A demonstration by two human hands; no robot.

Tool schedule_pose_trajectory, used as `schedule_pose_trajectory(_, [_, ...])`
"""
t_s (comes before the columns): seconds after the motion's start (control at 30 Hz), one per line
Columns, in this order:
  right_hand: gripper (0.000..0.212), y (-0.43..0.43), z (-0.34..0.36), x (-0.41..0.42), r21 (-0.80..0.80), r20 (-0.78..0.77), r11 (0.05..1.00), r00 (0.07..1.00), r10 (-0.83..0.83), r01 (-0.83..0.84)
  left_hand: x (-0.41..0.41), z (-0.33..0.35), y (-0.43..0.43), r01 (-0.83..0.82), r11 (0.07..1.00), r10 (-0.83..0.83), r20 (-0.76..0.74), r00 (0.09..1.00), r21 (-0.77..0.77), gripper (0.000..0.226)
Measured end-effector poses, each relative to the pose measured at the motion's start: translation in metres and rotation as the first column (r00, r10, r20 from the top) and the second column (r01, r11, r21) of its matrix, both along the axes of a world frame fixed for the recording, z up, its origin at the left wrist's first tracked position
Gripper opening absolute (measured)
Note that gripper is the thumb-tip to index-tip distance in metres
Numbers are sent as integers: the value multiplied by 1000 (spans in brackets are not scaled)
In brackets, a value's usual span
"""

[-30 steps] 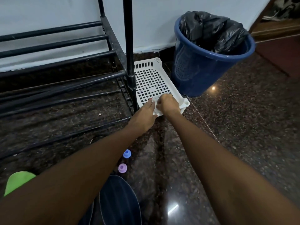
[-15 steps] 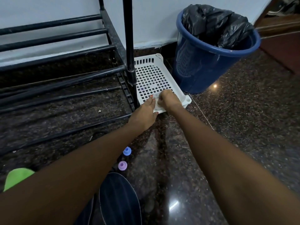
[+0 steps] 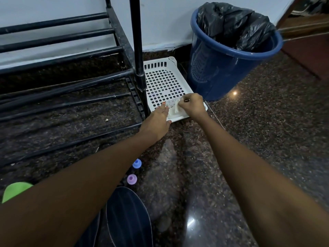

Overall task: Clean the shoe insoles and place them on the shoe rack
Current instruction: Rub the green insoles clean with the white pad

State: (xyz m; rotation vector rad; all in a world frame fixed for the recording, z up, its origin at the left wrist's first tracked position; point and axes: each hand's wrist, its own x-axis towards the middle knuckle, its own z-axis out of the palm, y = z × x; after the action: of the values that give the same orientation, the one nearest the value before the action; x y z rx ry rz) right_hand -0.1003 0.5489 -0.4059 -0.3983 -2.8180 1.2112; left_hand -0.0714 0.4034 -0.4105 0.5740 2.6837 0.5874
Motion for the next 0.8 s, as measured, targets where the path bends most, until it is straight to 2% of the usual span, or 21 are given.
schedule_pose_trajectory(0.07, [12,2,2,2,-116,-21,991,997,-72,69,1,1,0,1,1000,-1,-3,1000,-12,57])
schedule_pose_trajectory(0.17, [28,5,4,6,-273,-35,950,986,-165,149,1,4,0,12,999,-12,-5,1000,-41,57])
schedule_pose_trajectory(0.23, [30,6,7,9,-365,-27,912,977,-212,188,1,6,1,15,998,-15,-1,1000,-56,58])
schedule_pose_trajectory(0.4, [30,7,13,13,-628,44,731,950,-309,267,1,19,3,7,1000,-7,3,1000,7,57])
schedule_pose_trajectory(0.5, [28,1,25,22,-752,77,608,950,-301,254,4,32,4,-3,995,4,-11,1000,97,57])
schedule_pose_trajectory(0.57, [28,-6,32,32,-787,87,568,956,-280,239,11,42,1,-29,985,33,-23,999,172,55])
schedule_pose_trajectory(0.7, [25,-25,47,58,-805,75,561,971,-227,193,37,64,-12,-135,930,154,-28,988,341,47])
schedule_pose_trajectory(0.8, [32,-47,62,80,-754,48,636,979,-196,164,63,83,-32,-267,852,277,44,960,450,37])
